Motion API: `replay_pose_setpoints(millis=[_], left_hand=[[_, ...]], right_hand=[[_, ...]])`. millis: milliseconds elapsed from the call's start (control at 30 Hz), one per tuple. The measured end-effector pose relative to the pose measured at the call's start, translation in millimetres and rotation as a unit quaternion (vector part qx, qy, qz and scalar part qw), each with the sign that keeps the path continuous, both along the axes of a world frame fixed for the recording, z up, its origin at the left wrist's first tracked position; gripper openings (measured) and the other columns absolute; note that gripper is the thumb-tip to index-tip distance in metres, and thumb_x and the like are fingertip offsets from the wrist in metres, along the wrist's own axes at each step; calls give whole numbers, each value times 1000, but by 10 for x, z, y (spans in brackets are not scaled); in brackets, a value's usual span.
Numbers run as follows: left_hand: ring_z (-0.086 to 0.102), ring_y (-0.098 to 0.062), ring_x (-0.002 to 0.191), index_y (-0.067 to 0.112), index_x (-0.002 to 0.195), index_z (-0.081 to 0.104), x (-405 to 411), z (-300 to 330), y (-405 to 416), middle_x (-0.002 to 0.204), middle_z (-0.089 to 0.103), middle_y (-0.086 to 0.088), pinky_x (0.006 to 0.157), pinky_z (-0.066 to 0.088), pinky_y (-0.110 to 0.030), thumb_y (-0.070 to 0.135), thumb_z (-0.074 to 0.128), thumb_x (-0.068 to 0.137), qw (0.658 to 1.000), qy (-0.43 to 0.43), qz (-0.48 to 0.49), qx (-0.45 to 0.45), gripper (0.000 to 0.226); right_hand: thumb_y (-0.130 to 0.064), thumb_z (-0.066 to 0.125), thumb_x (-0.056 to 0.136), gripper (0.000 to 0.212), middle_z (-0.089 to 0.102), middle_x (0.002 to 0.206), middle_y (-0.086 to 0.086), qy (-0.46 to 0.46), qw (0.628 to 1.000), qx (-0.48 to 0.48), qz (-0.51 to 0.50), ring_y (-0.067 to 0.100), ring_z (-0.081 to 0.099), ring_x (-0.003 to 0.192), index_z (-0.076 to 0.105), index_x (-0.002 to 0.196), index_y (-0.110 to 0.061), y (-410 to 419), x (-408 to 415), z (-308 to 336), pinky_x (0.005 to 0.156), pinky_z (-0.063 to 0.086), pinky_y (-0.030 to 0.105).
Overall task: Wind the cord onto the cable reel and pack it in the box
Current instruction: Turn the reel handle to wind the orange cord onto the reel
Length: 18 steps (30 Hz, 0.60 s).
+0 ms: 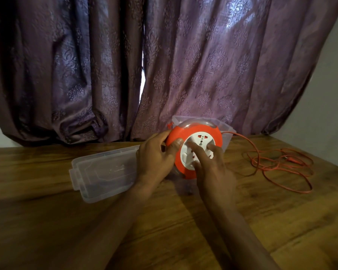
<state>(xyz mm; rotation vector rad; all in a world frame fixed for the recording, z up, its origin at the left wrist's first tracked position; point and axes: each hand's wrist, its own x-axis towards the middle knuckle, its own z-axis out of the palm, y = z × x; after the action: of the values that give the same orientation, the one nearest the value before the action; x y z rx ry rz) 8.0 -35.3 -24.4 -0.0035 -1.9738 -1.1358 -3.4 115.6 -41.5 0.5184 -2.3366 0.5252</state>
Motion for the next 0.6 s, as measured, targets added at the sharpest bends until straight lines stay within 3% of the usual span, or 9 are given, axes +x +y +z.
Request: replay_pose_setpoints(millis=[133,300,400,600], left_hand=[[66,-10,89,32,118,67,-7,-1,18,101,71,11,80,56,-41,68,47,82,1000,1,-2,-4,55],[65,-9,89,28,117,68,10,-9,68,101,70,10,80,56,-39,69,46,81,1000,3,0,-17,59],[66,-10,91,30,120,67,13,-30,90,104,70,10,80,56,-41,68,47,82,1000,2,-3,-21,58],[66,-13,96,30,125,65,19,-39,117,110,70,8,83,55,-41,62,52,85,999,2,-4,-51,52]], right_hand=[[-41,56,90,56,47,124,0,-4,999,-46,4,29,63,81,27,136,-55,18,-2,19,57,51,37],[-57,57,84,56,63,110,-1,1,995,-102,-3,25,64,89,36,136,-49,45,-22,-5,64,48,34],[-67,53,79,58,71,95,-3,-8,989,-145,-22,25,67,82,41,131,-44,46,-35,-7,64,45,31],[-64,64,75,56,72,83,-5,-55,966,-251,-11,22,67,83,50,121,-37,49,0,18,70,48,32]])
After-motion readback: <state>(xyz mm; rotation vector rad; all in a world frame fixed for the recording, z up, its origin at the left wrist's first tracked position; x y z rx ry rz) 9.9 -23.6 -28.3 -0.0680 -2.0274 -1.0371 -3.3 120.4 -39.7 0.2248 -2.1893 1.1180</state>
